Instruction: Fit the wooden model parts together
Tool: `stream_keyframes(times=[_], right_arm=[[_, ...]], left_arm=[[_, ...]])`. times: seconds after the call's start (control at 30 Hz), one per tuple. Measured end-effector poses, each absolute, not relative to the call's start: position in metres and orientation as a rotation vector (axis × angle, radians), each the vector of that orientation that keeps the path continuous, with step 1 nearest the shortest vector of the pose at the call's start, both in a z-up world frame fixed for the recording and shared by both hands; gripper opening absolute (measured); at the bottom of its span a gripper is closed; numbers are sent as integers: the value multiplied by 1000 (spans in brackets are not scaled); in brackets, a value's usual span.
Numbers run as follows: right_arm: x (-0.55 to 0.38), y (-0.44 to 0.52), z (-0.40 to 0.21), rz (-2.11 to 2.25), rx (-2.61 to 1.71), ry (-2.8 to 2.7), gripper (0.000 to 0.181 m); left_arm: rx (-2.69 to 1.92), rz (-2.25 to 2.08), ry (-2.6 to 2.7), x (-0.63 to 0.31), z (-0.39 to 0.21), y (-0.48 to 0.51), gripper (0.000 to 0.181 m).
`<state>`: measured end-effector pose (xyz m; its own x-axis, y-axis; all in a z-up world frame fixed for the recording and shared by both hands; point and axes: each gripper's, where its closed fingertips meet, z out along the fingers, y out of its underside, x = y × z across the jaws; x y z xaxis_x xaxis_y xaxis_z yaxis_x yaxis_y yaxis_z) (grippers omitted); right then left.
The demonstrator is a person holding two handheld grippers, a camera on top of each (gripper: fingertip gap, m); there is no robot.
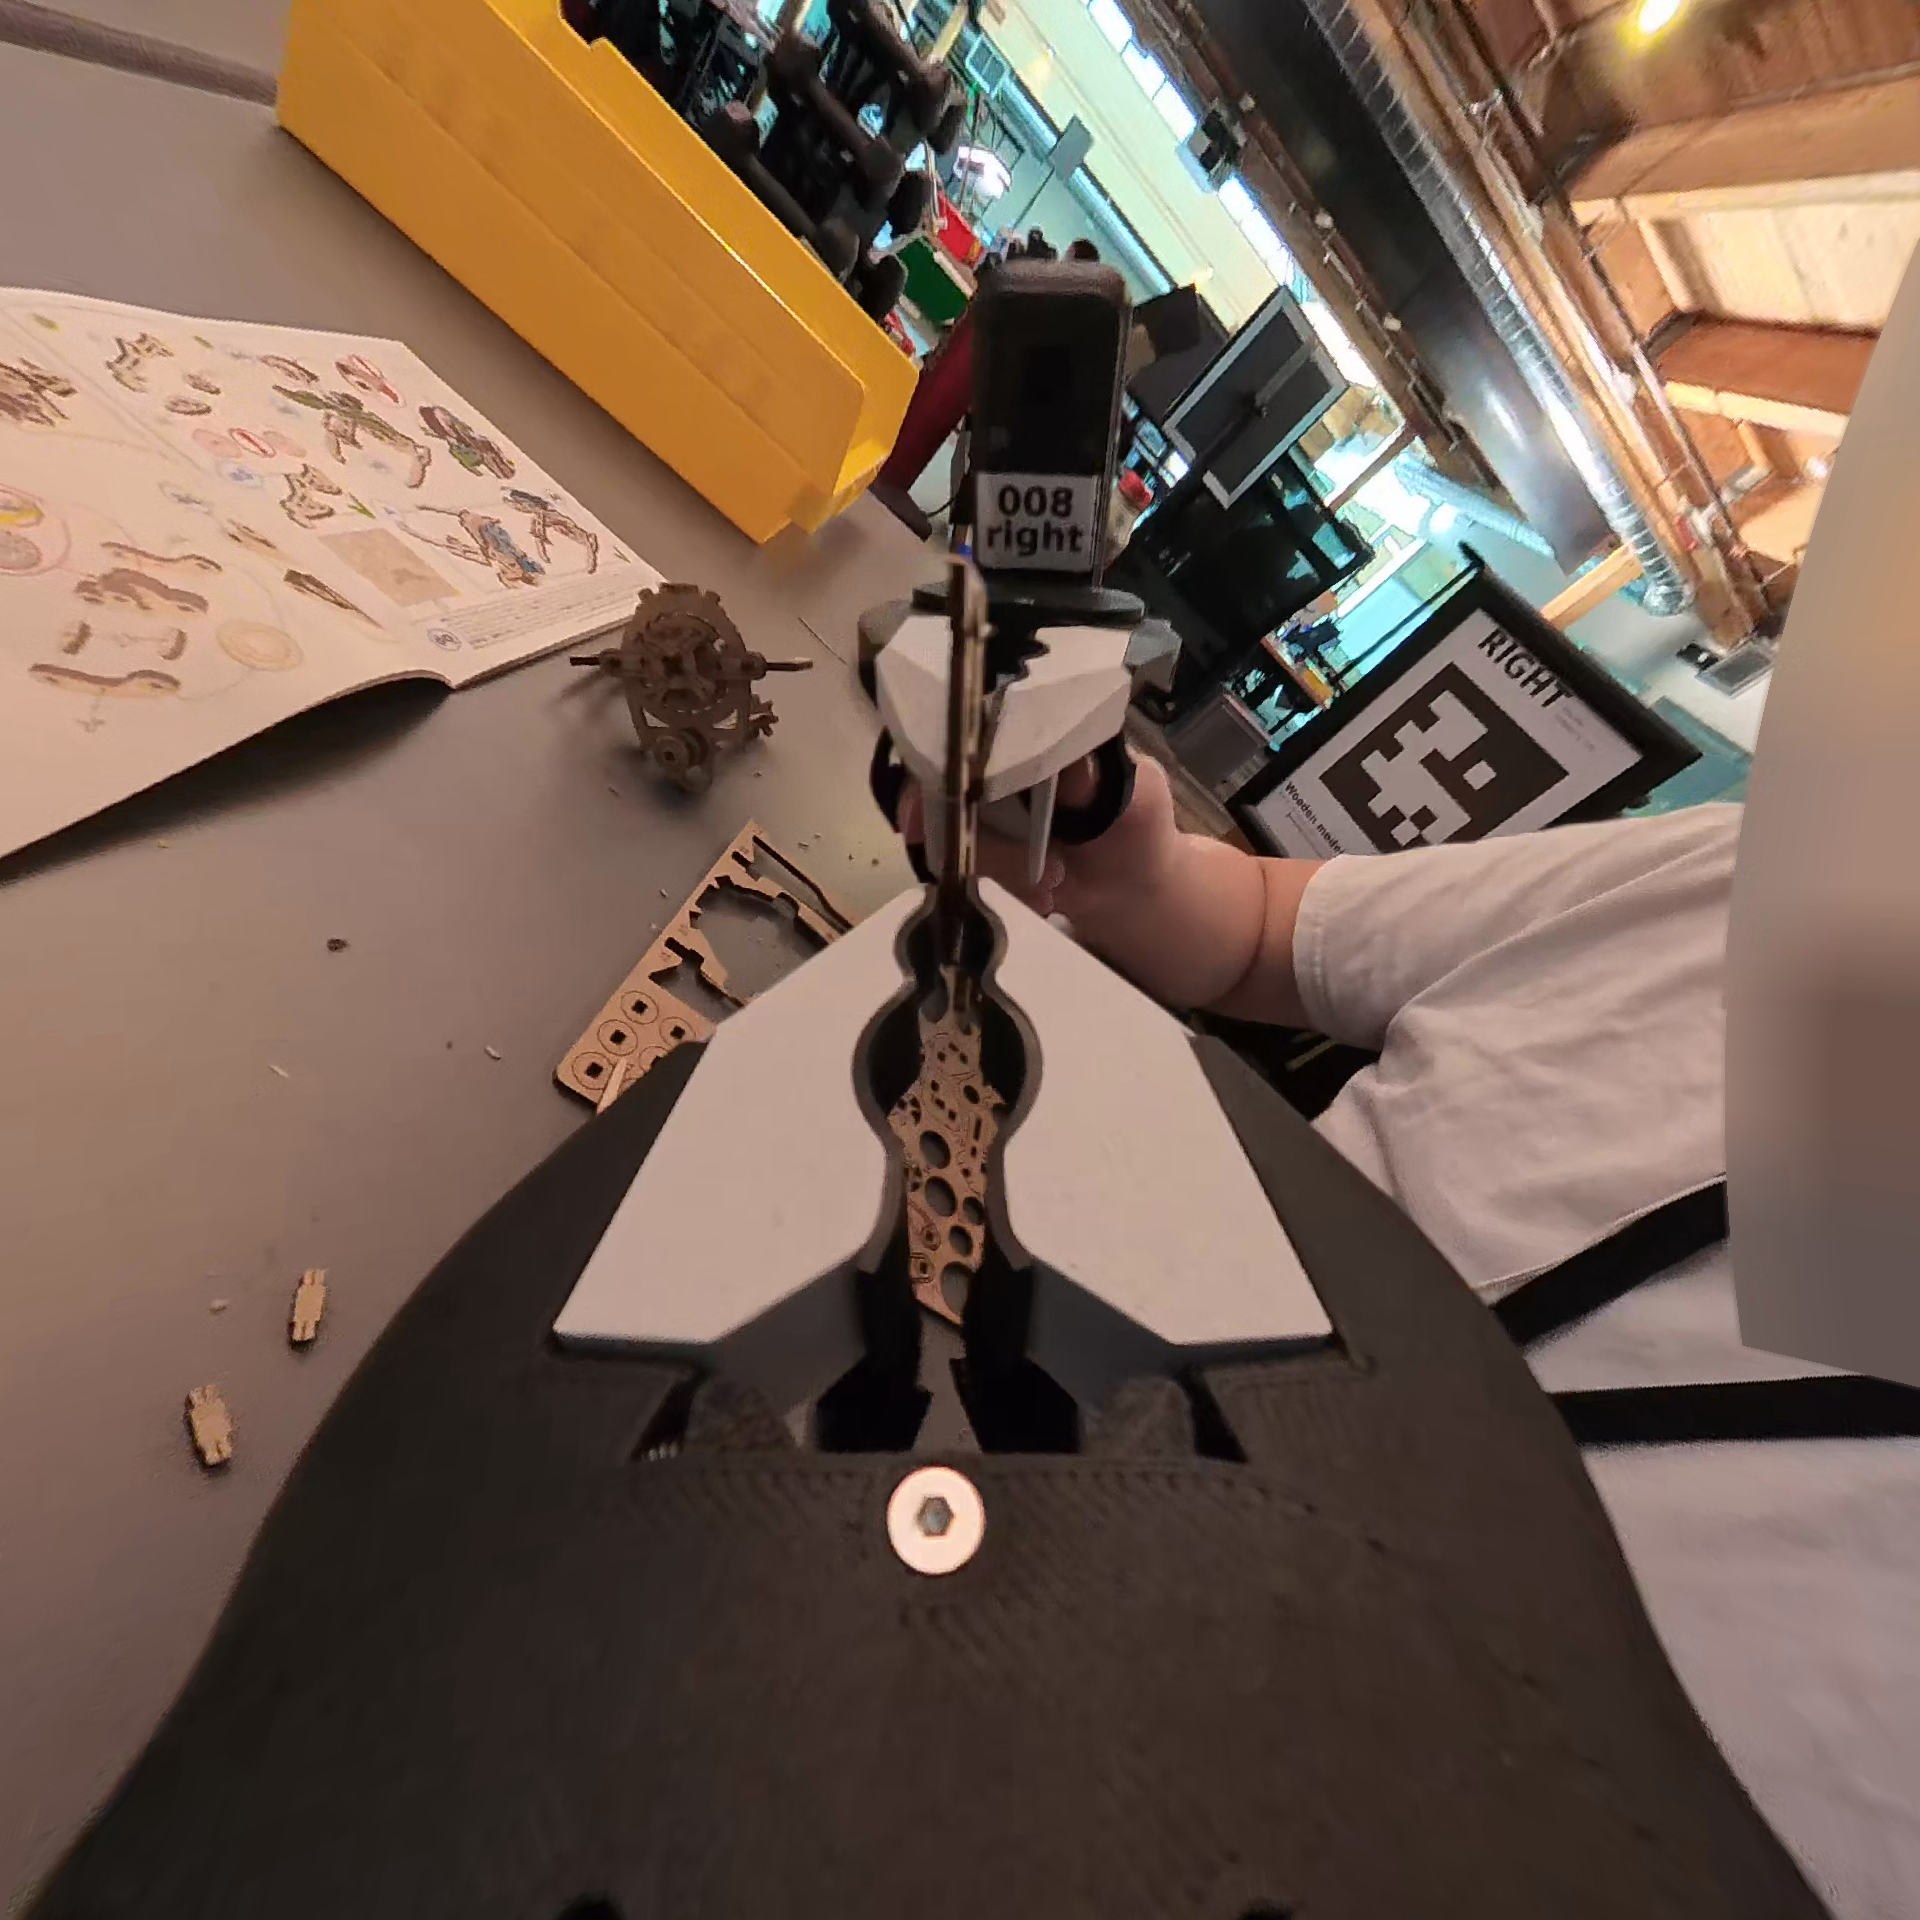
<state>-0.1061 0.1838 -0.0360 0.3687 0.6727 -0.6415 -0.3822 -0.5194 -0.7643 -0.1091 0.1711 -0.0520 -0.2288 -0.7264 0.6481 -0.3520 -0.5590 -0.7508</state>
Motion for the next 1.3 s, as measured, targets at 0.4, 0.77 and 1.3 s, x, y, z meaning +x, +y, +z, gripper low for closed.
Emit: stream_keyframes(times=[0.4, 0.77, 1.3], right_arm=[[70, 99, -88, 817, -2392, 33, 1], [91, 89, -153, 1052, -2477, 291, 20], [66, 129, -20, 94, -1672, -450, 42]], left_arm=[[-1607, -1765, 1118, -124, -23, 207, 27], [-1643, -1763, 1240, -116, -37, 189, 28], [-1594, -1621, 1273, -131, -30, 205, 31]])
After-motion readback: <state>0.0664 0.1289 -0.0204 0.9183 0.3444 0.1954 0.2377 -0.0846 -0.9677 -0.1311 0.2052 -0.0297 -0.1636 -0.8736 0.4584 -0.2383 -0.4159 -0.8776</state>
